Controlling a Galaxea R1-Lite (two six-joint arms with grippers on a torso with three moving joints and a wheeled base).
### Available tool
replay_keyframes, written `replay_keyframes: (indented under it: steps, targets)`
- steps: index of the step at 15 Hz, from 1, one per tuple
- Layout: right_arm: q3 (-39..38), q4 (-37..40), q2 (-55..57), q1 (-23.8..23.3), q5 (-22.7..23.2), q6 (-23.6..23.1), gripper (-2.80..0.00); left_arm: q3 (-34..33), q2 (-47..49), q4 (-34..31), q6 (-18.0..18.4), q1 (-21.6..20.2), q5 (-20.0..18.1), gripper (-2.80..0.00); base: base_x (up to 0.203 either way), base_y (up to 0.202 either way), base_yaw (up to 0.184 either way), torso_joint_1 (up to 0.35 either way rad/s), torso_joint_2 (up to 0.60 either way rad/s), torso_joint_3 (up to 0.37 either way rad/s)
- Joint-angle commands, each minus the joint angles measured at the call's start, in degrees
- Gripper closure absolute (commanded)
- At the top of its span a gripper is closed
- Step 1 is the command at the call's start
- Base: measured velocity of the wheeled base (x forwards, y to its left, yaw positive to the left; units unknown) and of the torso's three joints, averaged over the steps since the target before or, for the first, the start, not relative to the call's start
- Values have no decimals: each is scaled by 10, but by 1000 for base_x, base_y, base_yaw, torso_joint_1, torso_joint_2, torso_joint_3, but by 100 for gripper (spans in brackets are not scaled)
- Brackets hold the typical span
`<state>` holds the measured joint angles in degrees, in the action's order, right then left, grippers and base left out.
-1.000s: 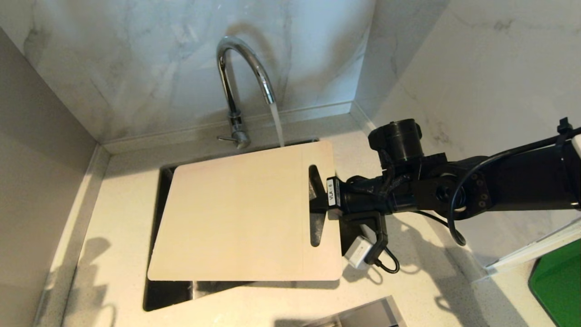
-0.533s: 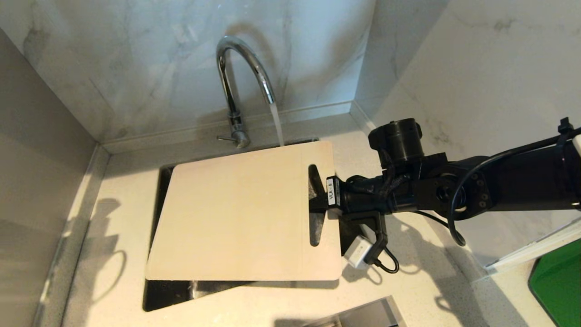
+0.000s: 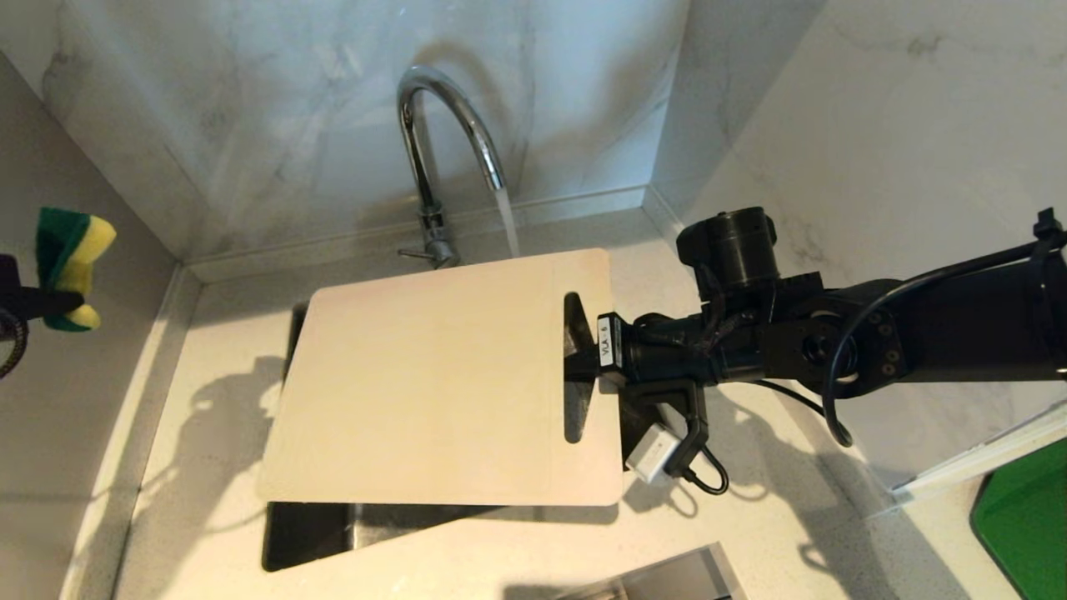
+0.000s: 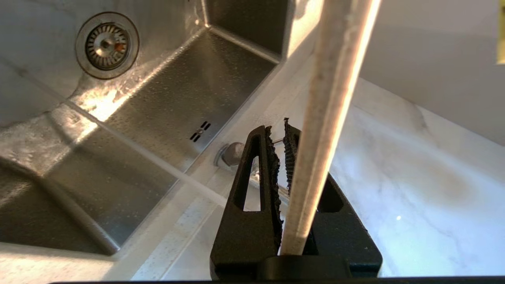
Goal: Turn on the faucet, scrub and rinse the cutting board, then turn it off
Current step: Scrub the cutting board underwater
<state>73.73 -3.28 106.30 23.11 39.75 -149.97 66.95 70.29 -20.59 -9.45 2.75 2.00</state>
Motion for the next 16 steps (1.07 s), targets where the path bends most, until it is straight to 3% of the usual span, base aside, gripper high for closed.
replay_keyframes:
  steps: [1,5,8,11,16]
  targets:
    - [-3,-1,-4,0,3,-9,0,5,21,-10,-32,48,0,0,0,0,0,0,0,0]
    - [-4,-1,-2,4,3,-9,0,14,55,-10,-120,158,1,0,0,0,0,0,0,0]
    - [-8,-1,-4,5,3,-9,0,71,110,-9,-179,212,0,0,0,0,0,0,0,0]
    - [-20,-1,-9,14,3,-9,0,118,161,-8,-204,261,-1,0,0,0,0,0,0,0]
    - [-30,-1,-26,32,2,0,0,209,247,-8,-223,305,1,0,0,0,0,0,0,0]
